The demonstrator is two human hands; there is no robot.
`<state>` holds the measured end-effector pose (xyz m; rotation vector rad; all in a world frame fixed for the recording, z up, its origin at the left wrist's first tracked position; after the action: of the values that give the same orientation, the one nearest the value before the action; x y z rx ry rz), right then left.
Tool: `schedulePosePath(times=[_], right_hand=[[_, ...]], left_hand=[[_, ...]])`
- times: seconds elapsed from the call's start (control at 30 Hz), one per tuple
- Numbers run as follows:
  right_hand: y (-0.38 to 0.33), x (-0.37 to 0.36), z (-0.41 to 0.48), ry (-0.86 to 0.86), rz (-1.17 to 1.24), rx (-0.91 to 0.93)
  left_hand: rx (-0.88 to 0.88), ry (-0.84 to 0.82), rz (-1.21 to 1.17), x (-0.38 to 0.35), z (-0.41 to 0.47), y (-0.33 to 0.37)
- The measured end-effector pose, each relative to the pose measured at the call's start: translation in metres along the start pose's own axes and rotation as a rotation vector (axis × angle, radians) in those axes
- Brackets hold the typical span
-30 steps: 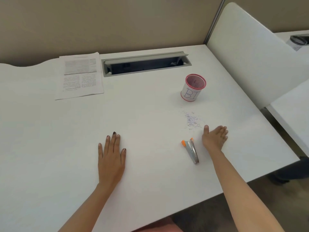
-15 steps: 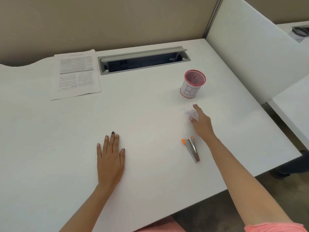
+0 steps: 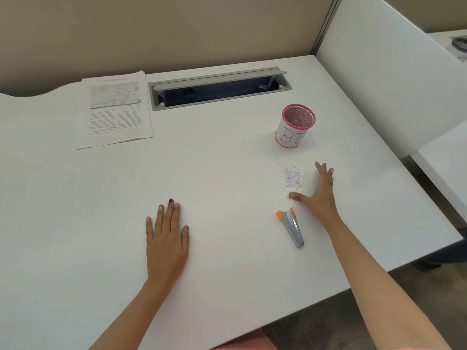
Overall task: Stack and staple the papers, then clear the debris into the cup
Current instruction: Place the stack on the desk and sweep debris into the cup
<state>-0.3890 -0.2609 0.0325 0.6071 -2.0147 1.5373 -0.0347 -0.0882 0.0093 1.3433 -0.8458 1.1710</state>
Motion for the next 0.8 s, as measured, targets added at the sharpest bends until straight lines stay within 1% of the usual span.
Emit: schedulePosePath(times=[0.13,0.23,0.33,0.4,0.47,0.57,0.7,0.8], right_hand=[[-0.008,0.001,0.019,0.03,0.026,-0.005],[-0.017,0.0,0.021,0.057,-0.003,0.074],[-0.031,-0.012,0.013,0.013,-0.057,0.188],[-0.036,-0.023,0.011,-0.032,-0.108,0.21],[-0.035,-0.029,0.011,-0.054,-0.169,0.189],[-0.026,-0.028,0.014,-0.022,-0.208,0.122],[-0.013,-0.014,0.018,0.093,-0.121,0.025],[-0.007,-0.002,0.017,0.12,-0.03,0.011]], left_hand=[[-0.006,-0.005,0.008,0.0,0.0,0.001],[-0.006,-0.017,0.019,-0.001,0.0,0.0],[-0.004,-0.018,0.015,-0.001,0.0,0.0],[-0.003,-0.018,0.014,-0.001,0.0,0.0],[-0.005,-0.018,0.015,-0.001,0.0,0.0],[-0.003,-0.019,0.011,-0.002,0.0,0.0],[-0.003,-0.017,0.005,-0.002,0.0,-0.001],[-0.003,-0.014,-0.003,-0.002,0.0,-0.001]])
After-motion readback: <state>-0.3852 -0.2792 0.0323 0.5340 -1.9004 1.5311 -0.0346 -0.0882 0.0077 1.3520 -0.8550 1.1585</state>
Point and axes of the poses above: each hand's wrist, its own z-axis towards the middle knuckle, its own x-axis out of the back of the hand, y = z × x, the point moved 6 cm from there along z, towards the middle knuckle, and after that the axes turned 6 degrees about -x, right-handed, at the moved point
